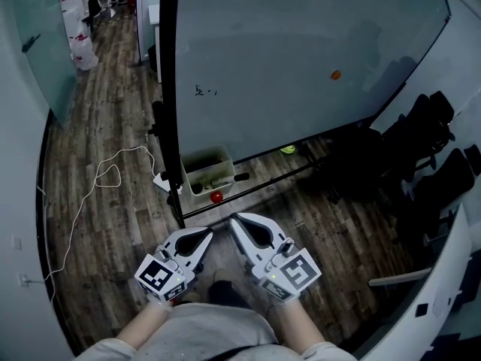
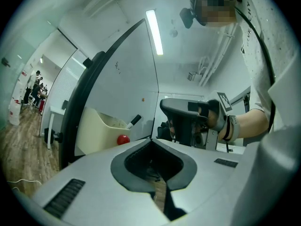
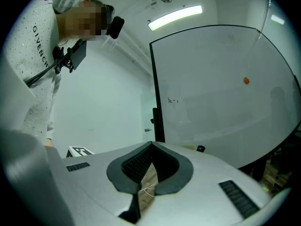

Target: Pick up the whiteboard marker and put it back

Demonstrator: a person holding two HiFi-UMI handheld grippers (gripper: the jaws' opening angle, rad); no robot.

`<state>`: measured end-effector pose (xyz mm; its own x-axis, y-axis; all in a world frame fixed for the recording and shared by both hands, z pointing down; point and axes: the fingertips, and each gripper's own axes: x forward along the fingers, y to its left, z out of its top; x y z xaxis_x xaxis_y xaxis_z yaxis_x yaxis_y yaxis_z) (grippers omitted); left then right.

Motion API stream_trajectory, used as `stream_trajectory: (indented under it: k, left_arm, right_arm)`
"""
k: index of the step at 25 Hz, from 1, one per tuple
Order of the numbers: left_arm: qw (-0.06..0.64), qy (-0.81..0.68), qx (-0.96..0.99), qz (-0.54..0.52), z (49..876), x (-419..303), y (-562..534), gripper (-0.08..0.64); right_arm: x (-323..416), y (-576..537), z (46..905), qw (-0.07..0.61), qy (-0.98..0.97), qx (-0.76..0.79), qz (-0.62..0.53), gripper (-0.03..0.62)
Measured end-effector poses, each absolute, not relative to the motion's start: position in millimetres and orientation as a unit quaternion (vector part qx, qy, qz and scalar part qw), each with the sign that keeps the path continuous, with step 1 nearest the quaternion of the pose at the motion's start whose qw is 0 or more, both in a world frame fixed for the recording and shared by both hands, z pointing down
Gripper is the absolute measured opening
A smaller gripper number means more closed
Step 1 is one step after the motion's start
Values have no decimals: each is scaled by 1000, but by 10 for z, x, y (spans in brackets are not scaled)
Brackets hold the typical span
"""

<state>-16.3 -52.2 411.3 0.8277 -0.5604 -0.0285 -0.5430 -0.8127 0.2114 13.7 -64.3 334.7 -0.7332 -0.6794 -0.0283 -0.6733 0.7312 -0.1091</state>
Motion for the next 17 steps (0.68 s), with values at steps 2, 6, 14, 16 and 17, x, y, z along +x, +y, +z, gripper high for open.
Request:
stream_trajectory:
  k: [2,6,14,16,17]
  left_arm:
    - [98,-291,951,-45,4119,-168,-507,15]
    - [98,-290,951,-43,4131,-173,-497,15]
    - [99,-287,952,-36,4142,-179,-487,15]
    - [100,-288,952,-34,4151,-190,-486,15]
    - [100,-288,952,-34,4156,-195,-488,15]
  right_arm:
    - [138,-629,3342,34,930,-363,-45,20]
    - [146,-623,3327,34,930,-364,-43,18]
    - [181,-617,3313,33,928,-368,-40,18]
    - [191,-614,3321,33,928,-369,-41,18]
    - [196,-613,3325,33,928,-370,-42,20]
